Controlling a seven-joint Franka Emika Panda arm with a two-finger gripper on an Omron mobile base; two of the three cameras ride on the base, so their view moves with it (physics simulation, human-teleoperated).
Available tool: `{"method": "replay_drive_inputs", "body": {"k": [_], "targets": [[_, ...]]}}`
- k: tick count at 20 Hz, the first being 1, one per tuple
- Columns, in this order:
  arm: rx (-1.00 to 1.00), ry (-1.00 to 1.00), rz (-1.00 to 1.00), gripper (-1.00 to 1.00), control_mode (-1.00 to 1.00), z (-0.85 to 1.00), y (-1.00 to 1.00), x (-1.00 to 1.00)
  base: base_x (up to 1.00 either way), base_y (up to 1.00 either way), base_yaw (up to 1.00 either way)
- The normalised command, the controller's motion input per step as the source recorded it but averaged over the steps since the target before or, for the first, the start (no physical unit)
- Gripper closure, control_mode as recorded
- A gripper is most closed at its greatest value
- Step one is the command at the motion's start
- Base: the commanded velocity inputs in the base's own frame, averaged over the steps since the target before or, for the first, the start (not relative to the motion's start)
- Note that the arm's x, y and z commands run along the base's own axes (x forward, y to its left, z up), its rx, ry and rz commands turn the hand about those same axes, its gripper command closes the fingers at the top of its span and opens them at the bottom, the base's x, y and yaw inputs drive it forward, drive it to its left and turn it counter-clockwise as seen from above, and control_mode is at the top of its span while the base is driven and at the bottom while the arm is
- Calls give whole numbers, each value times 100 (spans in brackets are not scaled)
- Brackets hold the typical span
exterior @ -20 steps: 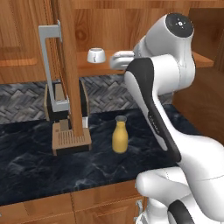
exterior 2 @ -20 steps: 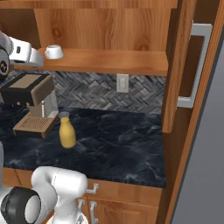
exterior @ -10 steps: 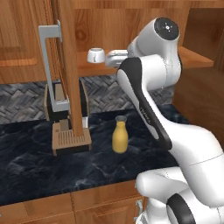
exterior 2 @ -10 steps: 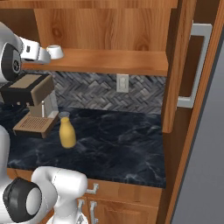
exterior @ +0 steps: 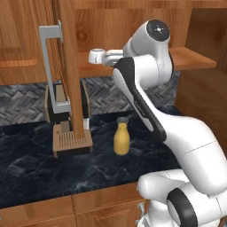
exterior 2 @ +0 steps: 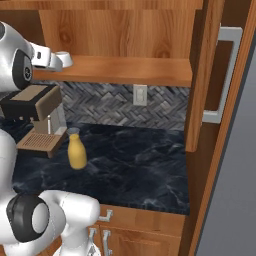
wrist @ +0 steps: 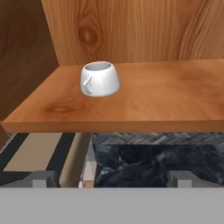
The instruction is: There is a tray on the dining counter. Grab the cup, mug, and pitcher and place them on the tray. The pitcher may be placed next to the tray if it cannot fit the tray.
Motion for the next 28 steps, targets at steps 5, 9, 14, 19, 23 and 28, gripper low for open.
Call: {"method": "replay_drive_inputs", "body": {"k": [5,9,14,19,23,28], "targets": [[0,0,0,-100,-100,-8,11,30,0,0,0],[0,0,0,-100,-100,-18,12,22,0,0,0],[0,0,0,-100,-100,-11,10,26,0,0,0],[0,0,0,-100,-100,-1,9,35,0,0,0],[0,0,0,-100,-100,0,7,31,0,0,0],[0,0,0,-100,-100,0,6,31,0,0,0]]}}
